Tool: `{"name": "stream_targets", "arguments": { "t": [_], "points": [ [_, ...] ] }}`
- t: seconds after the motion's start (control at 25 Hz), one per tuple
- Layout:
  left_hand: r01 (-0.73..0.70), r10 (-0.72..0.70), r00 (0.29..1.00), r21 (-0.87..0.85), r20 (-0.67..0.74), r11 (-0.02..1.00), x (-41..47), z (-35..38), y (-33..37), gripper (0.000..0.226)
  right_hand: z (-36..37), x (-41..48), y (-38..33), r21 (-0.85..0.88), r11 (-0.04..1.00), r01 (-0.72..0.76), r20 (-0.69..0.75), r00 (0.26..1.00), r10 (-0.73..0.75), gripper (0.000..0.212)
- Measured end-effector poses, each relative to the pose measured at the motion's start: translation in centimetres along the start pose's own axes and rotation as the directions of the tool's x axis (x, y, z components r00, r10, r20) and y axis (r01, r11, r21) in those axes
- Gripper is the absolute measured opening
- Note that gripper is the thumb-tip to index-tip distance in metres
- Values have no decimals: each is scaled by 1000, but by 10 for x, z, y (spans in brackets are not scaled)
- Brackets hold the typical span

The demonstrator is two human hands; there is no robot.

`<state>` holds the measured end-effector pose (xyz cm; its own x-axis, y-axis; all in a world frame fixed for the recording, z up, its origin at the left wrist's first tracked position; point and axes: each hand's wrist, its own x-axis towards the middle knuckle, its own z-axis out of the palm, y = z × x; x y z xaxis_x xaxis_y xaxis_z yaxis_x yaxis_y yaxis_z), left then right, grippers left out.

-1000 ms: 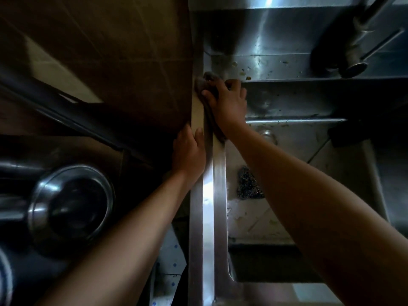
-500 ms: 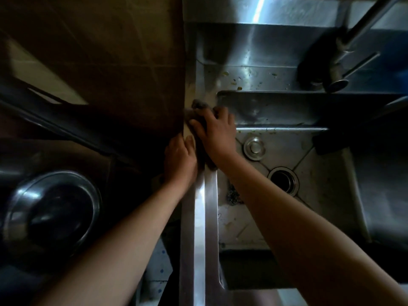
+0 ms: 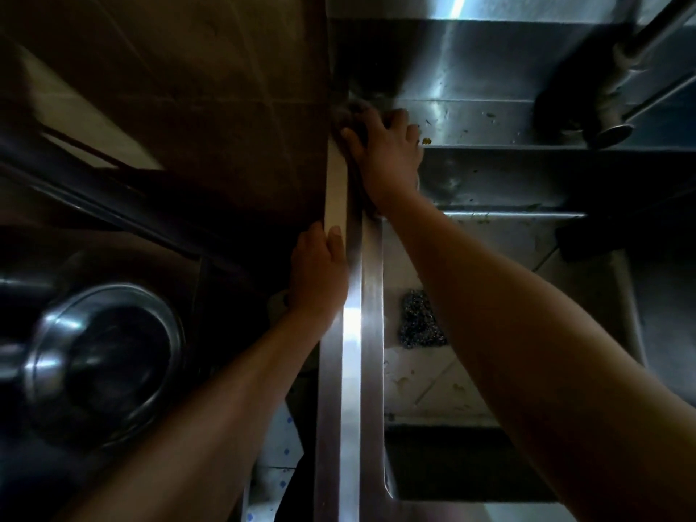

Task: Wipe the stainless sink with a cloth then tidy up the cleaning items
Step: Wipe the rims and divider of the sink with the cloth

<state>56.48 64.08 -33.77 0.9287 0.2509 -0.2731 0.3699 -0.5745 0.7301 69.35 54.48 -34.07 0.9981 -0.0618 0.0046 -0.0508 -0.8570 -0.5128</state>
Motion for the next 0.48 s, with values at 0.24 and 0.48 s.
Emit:
{"name": "stream_targets", "arguments": {
  "t": [0.24, 0.48],
  "points": [
    [-6, 6, 1000, -4, 20, 1000, -2, -2, 2, 33, -2, -29, 3, 32, 997, -75, 20, 997, 74, 42],
    [-26, 27, 1000, -9, 12, 1000, -1, -3, 4, 32, -2, -57, 0, -46, 996, 77, 46, 996, -75, 42]
  ]
}}
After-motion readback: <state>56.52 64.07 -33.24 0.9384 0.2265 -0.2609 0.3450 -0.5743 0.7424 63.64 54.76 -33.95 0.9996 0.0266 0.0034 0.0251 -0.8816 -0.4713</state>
